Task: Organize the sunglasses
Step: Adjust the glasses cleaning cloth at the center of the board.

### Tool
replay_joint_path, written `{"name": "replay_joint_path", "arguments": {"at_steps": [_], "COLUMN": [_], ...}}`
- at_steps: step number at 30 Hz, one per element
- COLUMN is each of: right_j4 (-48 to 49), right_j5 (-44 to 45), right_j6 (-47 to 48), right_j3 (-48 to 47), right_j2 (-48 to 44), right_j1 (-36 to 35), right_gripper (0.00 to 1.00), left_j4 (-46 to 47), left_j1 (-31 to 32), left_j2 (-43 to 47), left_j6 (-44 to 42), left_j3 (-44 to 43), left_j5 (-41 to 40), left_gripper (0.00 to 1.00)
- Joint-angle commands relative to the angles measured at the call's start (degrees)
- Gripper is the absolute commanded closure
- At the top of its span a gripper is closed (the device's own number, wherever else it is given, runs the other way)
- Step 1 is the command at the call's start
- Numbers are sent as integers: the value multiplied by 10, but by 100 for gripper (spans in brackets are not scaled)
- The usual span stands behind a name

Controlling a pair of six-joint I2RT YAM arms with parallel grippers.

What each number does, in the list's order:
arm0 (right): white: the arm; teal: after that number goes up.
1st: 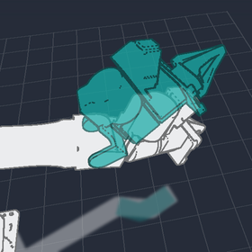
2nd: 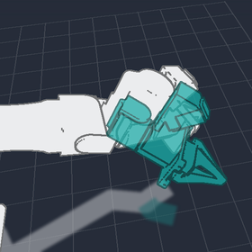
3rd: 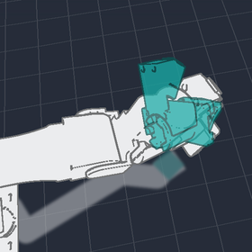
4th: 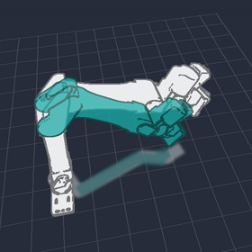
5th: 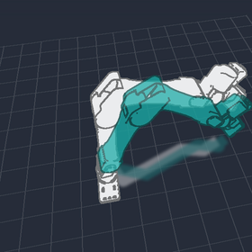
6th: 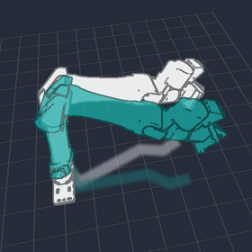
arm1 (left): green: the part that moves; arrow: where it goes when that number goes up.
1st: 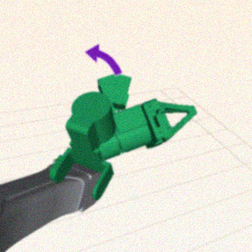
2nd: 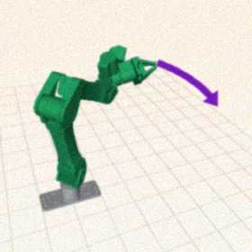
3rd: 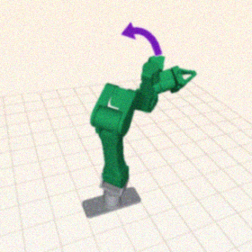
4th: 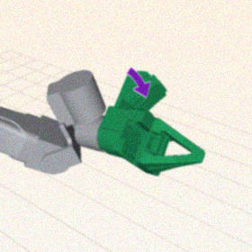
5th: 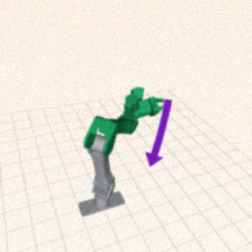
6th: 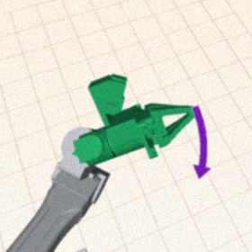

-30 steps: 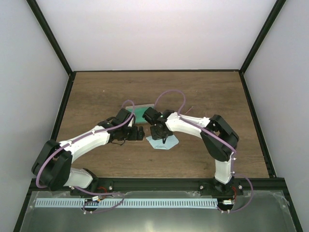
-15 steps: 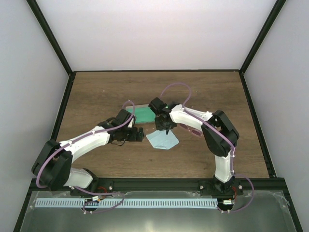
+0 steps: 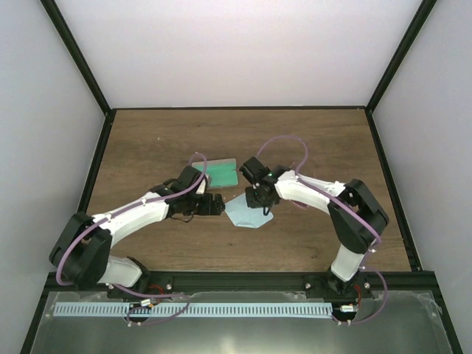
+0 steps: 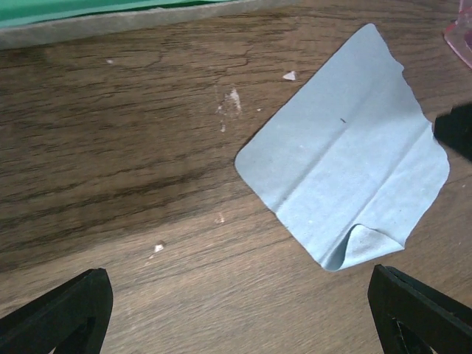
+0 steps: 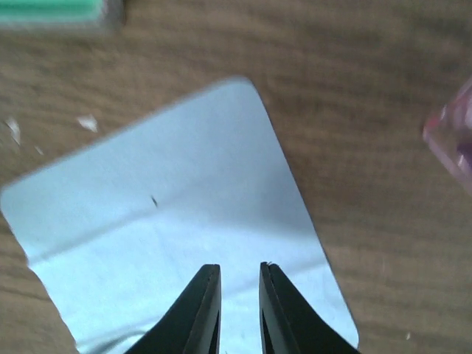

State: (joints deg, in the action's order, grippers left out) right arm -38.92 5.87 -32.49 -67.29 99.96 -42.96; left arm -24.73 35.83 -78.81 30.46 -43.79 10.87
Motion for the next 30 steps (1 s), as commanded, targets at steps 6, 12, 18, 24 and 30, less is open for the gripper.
{"name": "replay_joint_path", "arguments": {"at_steps": [6,12,18,24,30], "right_j4": [39,57,75,85,82], "right_j5": [-55,-71,-87,-101,-107], "right_j6": [-55,-71,-71,-78,-89], "right_j3": [75,77,94,112,122], "right_j2": [-42,-34,-12,-8,-13], "right_j1": [-50,-57,-58,-65,-89], "right_gripper": [86,89,94,95,95], "left_j4": [42,25,15,10,2], "left_j1": [8,13,20,29,35], "left_j2": [-102,-184,-240,-258,-269], "left_j6": [-4,-15,-12,-12,-9], "left_j3": [-79,-135,-138,-133,-134], "left_j5": [49,68,75,72,64], "left_gripper": [3,3,3,3,3]}}
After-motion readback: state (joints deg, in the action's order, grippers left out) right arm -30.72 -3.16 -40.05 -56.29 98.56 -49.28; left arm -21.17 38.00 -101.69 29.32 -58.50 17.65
